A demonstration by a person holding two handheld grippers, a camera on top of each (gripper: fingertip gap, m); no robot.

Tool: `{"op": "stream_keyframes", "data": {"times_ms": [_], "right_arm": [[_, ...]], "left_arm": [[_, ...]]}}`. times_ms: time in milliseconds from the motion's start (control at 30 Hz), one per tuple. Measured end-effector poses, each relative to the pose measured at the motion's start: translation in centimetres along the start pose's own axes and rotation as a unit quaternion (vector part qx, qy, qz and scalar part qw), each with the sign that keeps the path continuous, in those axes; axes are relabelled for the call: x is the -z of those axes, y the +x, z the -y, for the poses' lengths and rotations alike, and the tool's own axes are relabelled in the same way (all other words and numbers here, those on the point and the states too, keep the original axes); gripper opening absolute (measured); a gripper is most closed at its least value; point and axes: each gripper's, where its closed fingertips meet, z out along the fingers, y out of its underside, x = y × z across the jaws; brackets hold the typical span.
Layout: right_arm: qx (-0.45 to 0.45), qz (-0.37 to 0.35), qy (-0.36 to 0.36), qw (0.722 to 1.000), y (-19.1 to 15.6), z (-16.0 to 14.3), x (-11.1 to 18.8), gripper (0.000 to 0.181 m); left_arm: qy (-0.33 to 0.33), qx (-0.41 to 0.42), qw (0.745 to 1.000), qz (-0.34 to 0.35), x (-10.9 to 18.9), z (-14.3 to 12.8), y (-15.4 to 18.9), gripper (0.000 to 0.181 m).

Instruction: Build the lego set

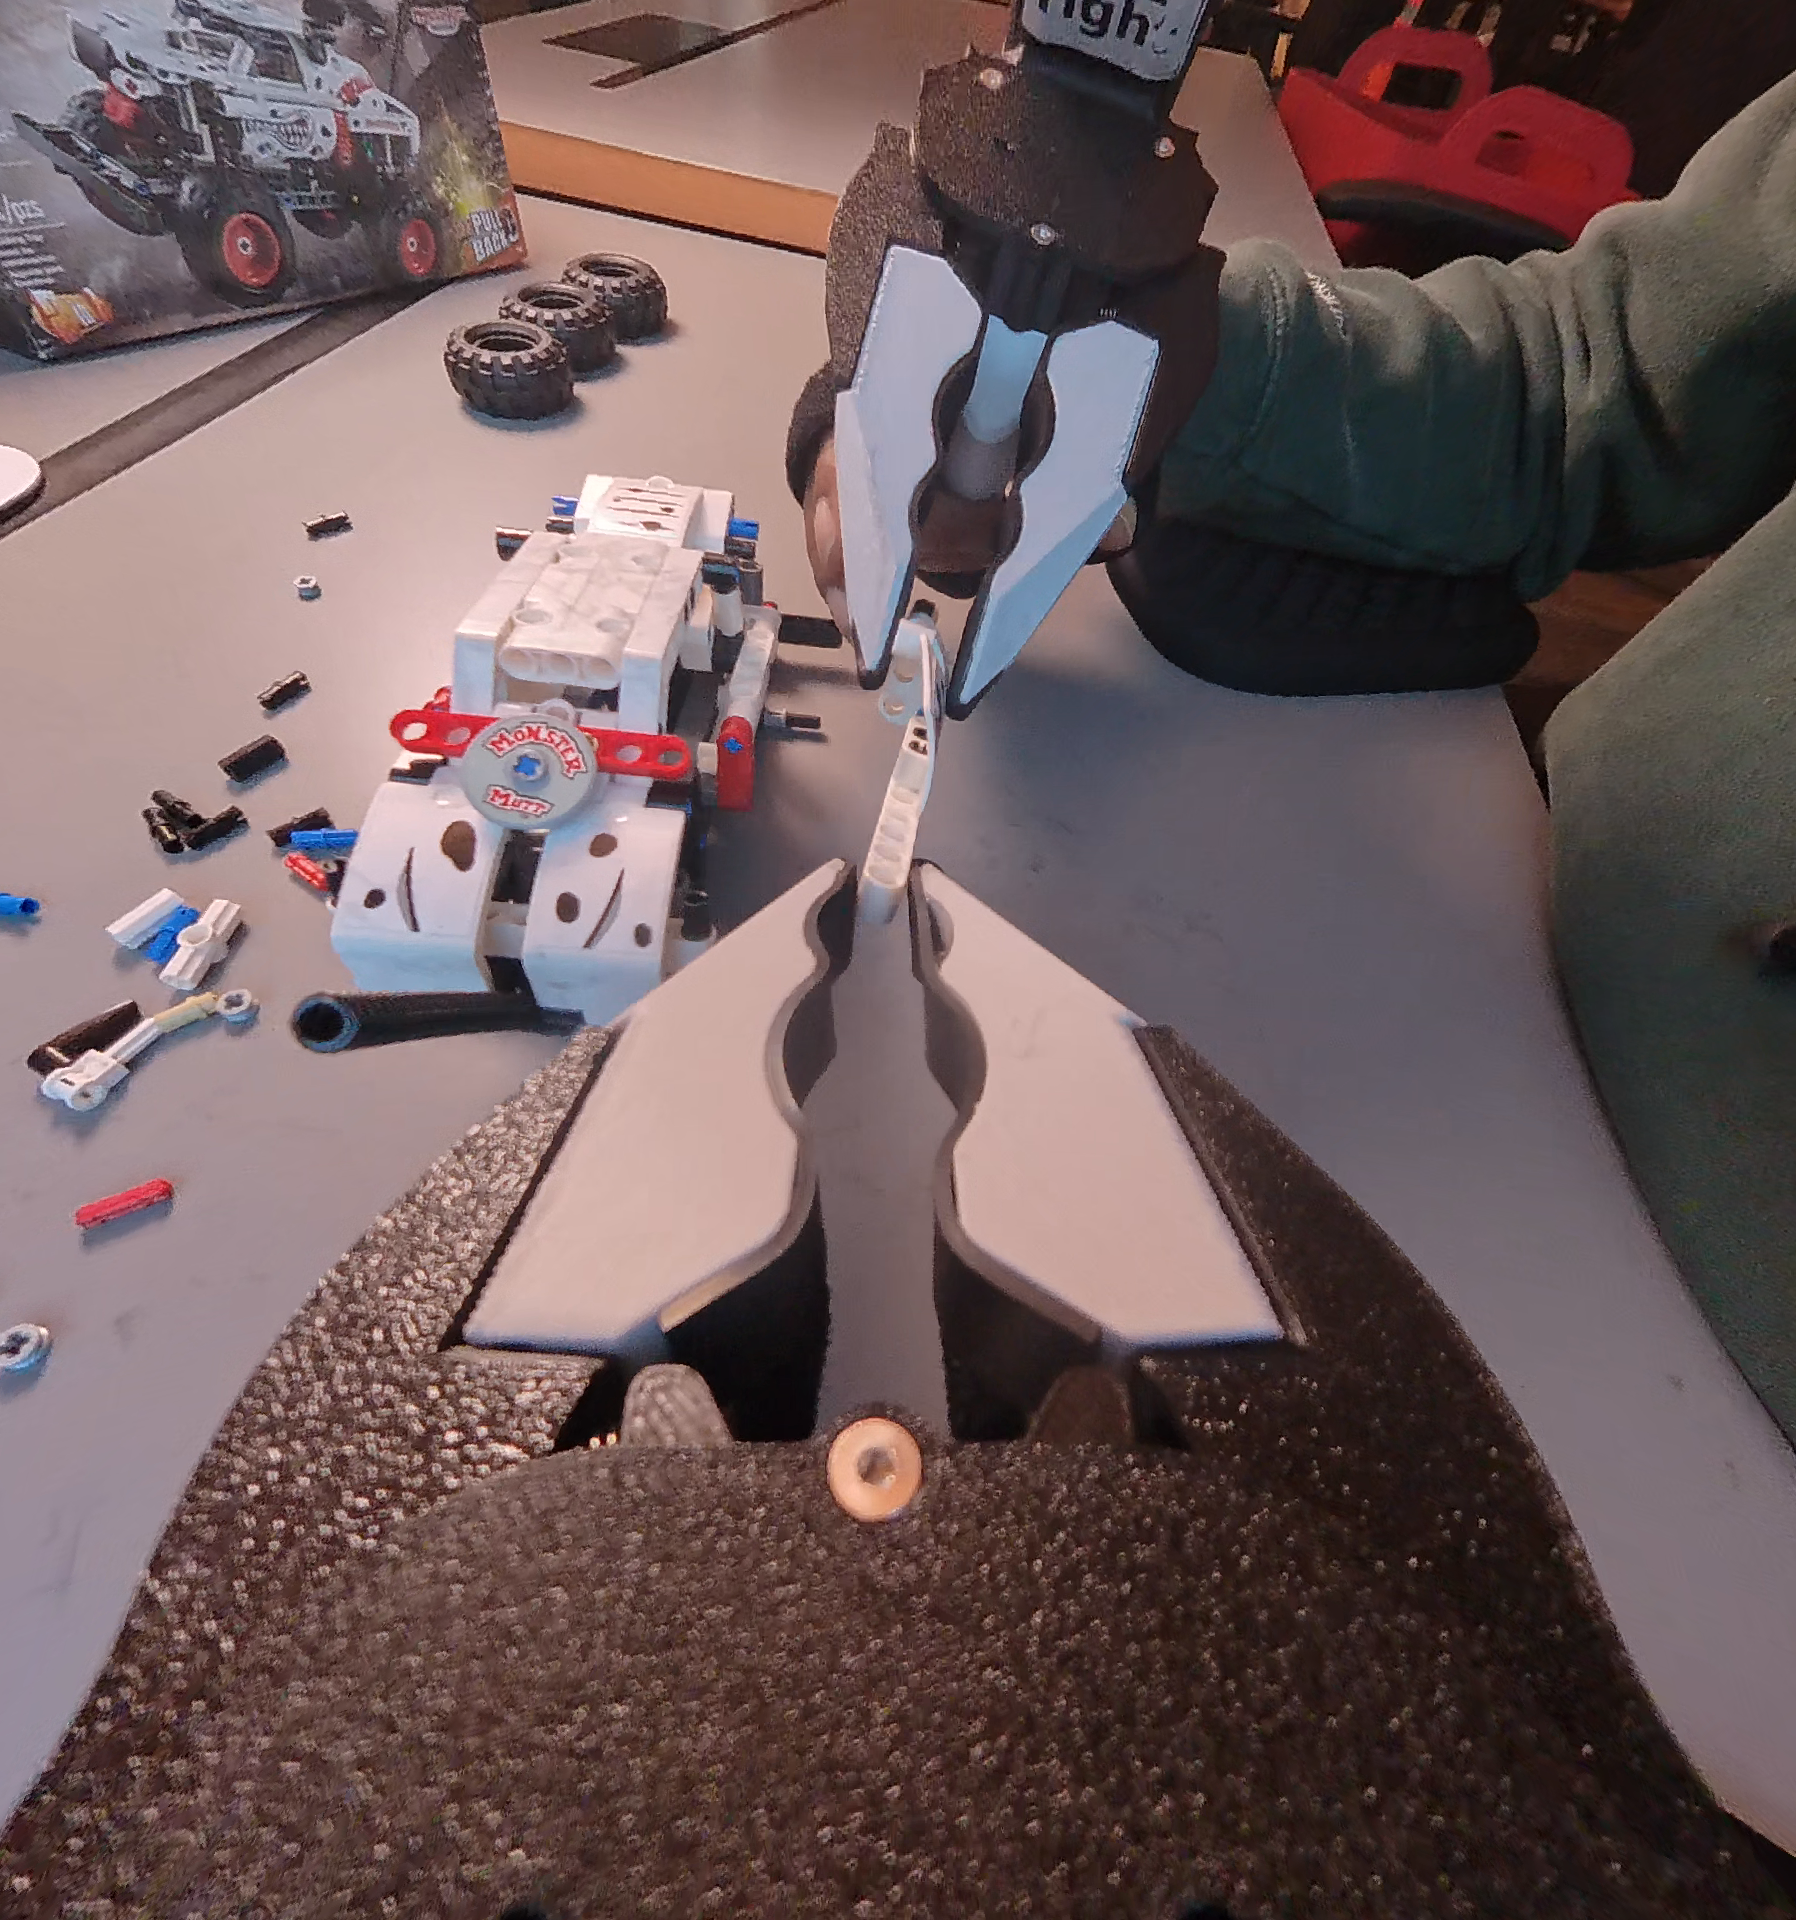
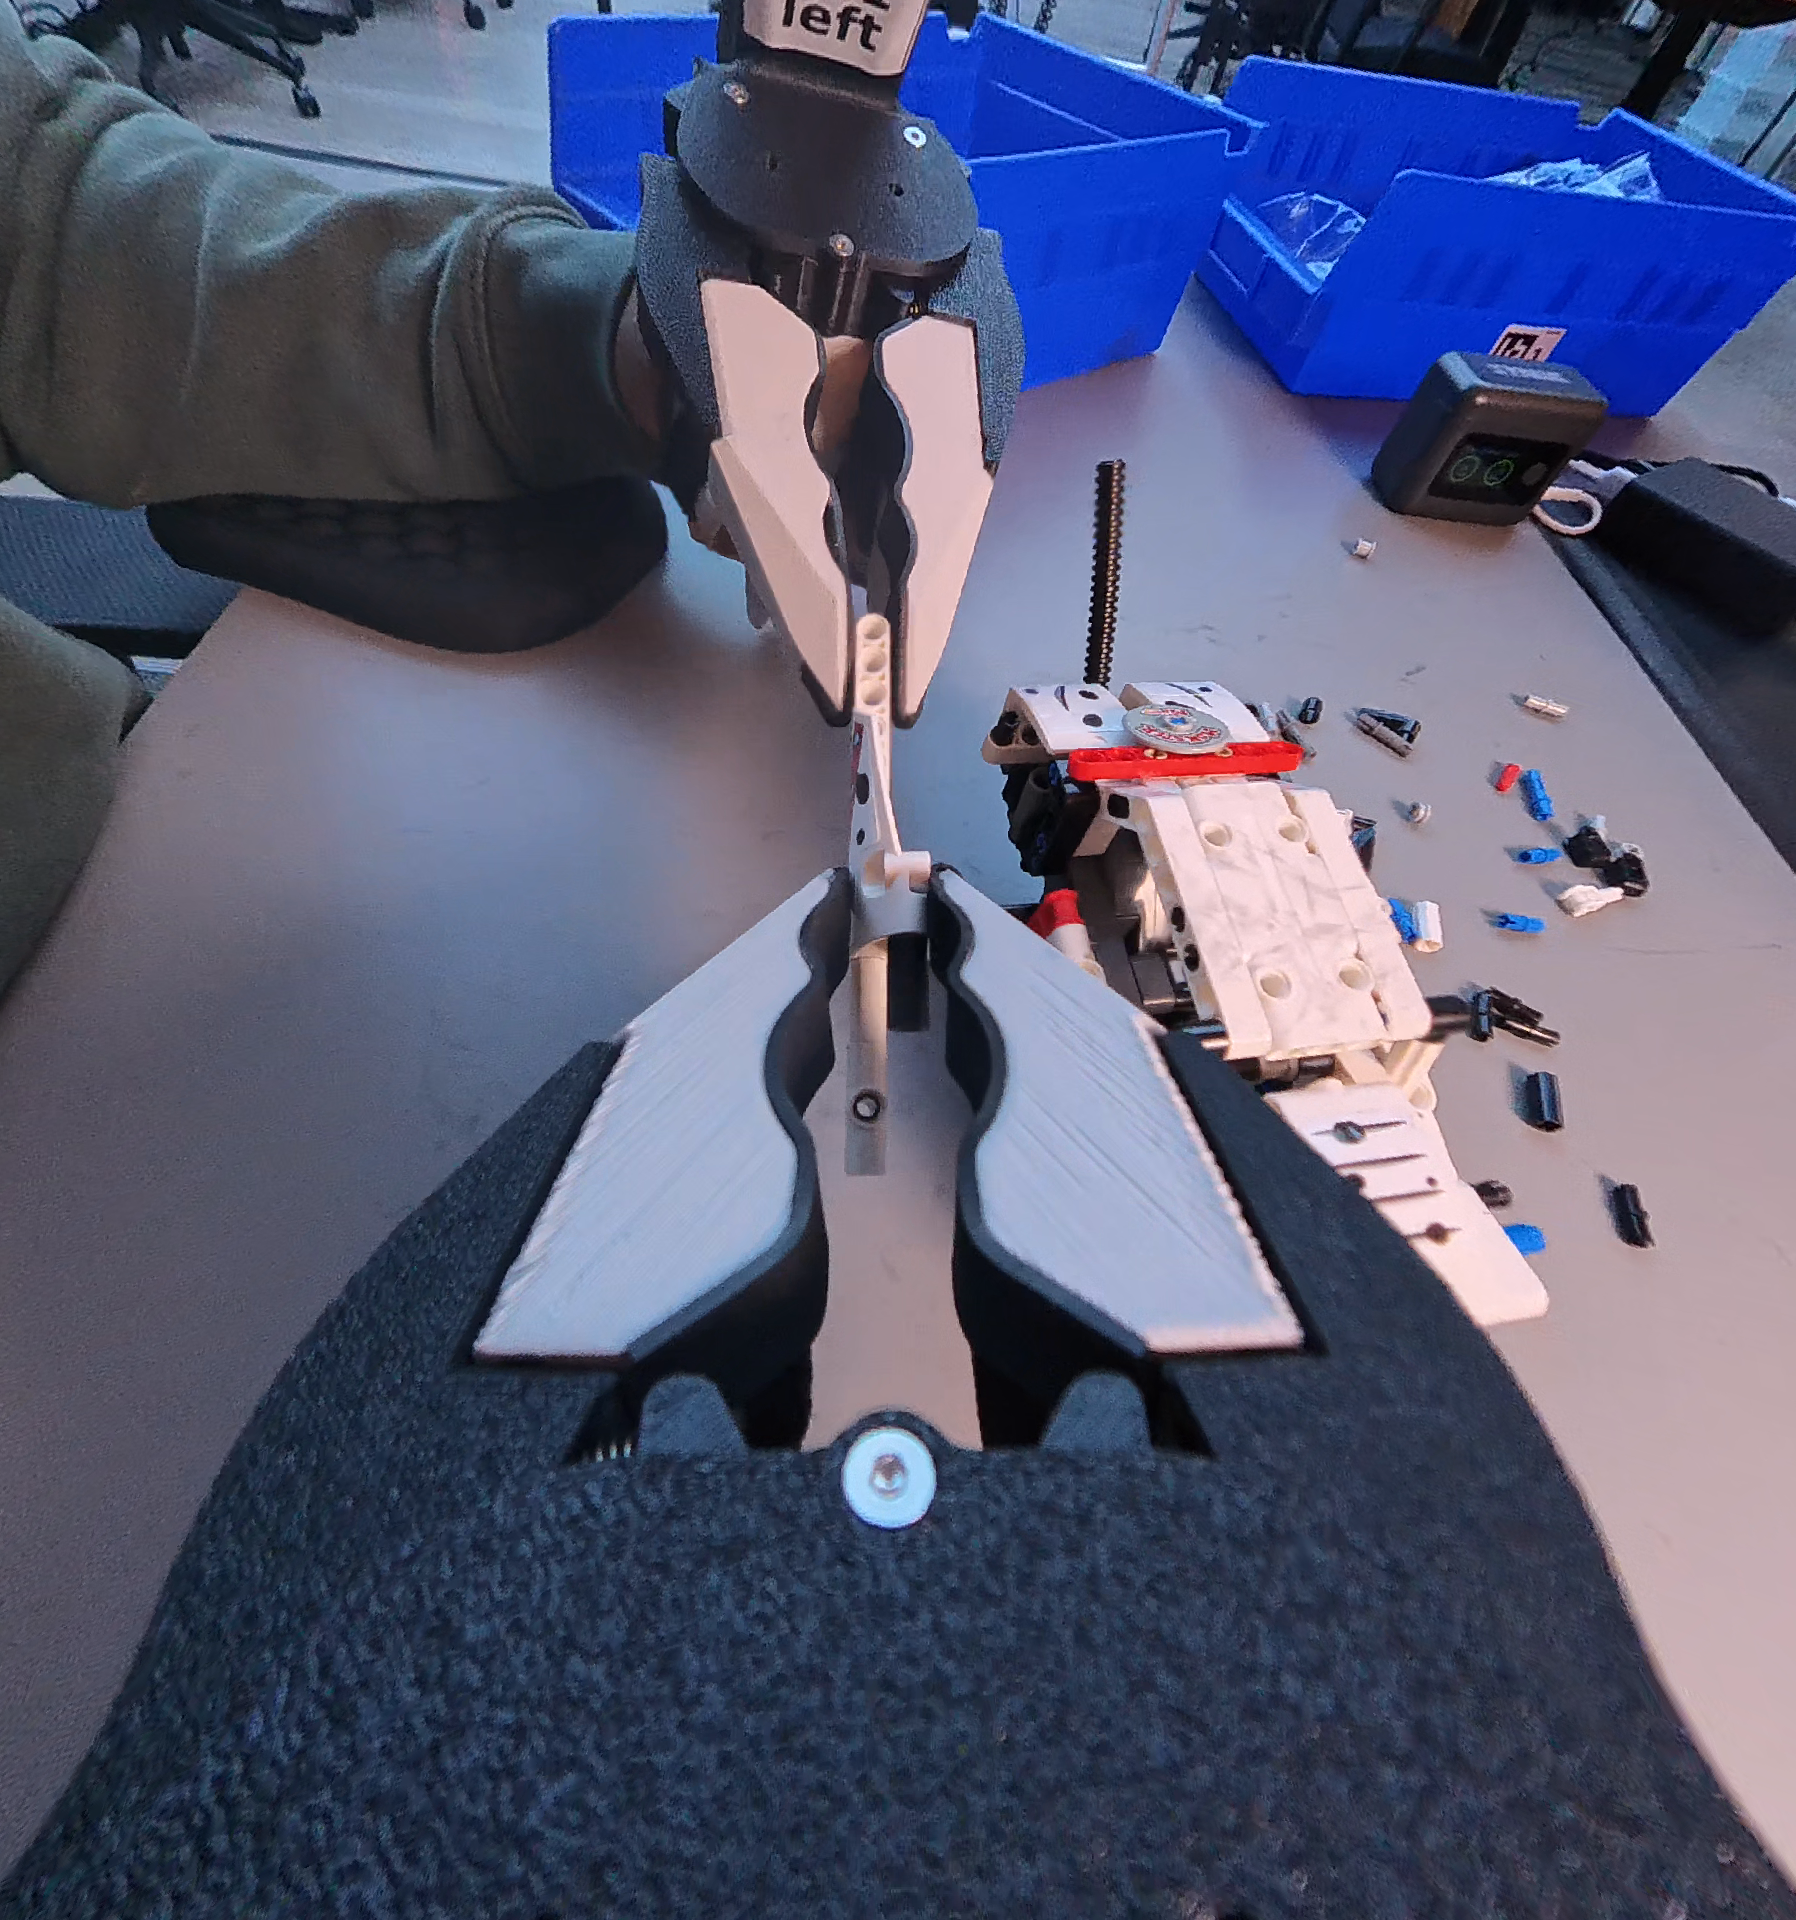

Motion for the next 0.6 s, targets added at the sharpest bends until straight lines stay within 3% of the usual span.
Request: {"op": "stream_keyframes", "data": {"times_ms": [267, 400, 600], "right_arm": [[-0.019, -0.002, 0.015, 1.0, 0.5, -0.1, 0.1, 0.015], [-0.012, -0.017, 0.01, 1.0, 1.5, -0.5, 1.6, 0.031], [0.001, -0.044, -0.016, 0.999, 2.5, -2.1, 2.8, 0.031]], "left_arm": [[0.018, 0.017, 1.0, -0.015, 0.3, 0.3, -0.1, 0.008], [0.039, 0.038, 0.998, -0.011, 1.5, 0.5, -1.2, 0.007], [0.031, 0.047, 0.998, 0.006, 2.1, -0.2, -2.3, 0.007]]}}
